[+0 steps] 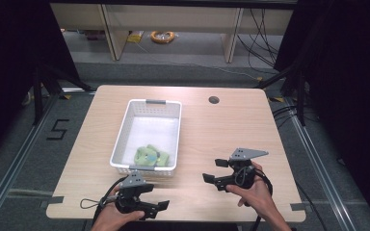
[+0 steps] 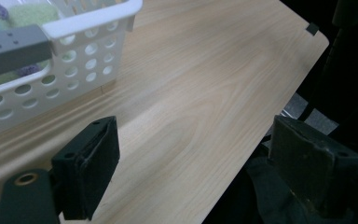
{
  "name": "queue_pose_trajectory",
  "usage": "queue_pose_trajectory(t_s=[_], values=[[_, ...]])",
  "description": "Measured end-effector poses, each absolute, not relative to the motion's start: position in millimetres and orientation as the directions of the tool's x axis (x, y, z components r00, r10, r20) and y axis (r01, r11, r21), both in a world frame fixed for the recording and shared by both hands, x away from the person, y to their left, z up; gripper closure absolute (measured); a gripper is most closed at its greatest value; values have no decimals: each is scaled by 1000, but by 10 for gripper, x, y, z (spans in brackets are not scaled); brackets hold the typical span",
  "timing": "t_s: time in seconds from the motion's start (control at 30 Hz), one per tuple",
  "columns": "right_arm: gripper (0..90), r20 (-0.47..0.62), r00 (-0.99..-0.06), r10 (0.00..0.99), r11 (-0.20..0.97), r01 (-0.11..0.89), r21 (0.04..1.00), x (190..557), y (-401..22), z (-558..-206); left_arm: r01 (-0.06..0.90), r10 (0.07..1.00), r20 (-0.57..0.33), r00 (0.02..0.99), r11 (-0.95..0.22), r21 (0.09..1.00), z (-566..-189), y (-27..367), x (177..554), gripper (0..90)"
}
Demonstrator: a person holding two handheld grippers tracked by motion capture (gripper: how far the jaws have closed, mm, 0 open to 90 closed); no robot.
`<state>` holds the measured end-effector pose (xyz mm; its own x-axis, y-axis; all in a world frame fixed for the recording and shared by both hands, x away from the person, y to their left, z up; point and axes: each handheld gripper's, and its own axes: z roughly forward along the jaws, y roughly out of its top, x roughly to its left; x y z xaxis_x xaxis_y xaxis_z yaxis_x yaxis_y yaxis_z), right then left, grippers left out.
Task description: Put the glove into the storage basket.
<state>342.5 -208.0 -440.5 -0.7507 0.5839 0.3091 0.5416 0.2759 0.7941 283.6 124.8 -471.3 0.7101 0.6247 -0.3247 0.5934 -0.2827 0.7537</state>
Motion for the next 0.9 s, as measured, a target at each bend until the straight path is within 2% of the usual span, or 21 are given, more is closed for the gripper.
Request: queue_pose_trajectory(t_s=[0.03, 0.13, 0.17, 0.23, 0.27, 0.3, 0.57, 0.9], values=[[203, 277, -765, 581, 301, 518, 800, 3435, -2099, -4420, 585, 627, -308, 715, -296, 755, -4730, 1247, 2827, 157], [200, 285, -769, 572, 293, 516, 805, 3409, -2096, -4486, 578, 638, -288, 714, -305, 757, -4767, 1240, 2806, 157], [199, 275, -781, 560, 307, 504, 807, 3422, -2106, -4507, 587, 636, -307, 708, -289, 756, -4788, 1235, 2798, 157], [200, 307, -764, 567, 297, 537, 789, 3382, -2103, -4549, 574, 637, -291, 713, -293, 764, -4810, 1239, 2789, 157], [199, 268, -782, 563, 311, 501, 808, 3399, -2117, -4577, 569, 646, -280, 710, -291, 769, -4821, 1236, 2777, 157], [199, 290, -774, 563, 309, 522, 795, 3384, -2119, -4592, 557, 644, -267, 717, -299, 775, -4834, 1245, 2778, 157], [198, 311, -757, 575, 321, 558, 765, 3301, -2137, -4717, 580, 644, -296, 706, -284, 764, -4942, 1241, 2712, 157], [187, 256, -785, 565, 374, 519, 769, 3168, -2152, -4806, 592, 668, -275, 692, -307, 746, -5056, 1240, 2621, 157]])
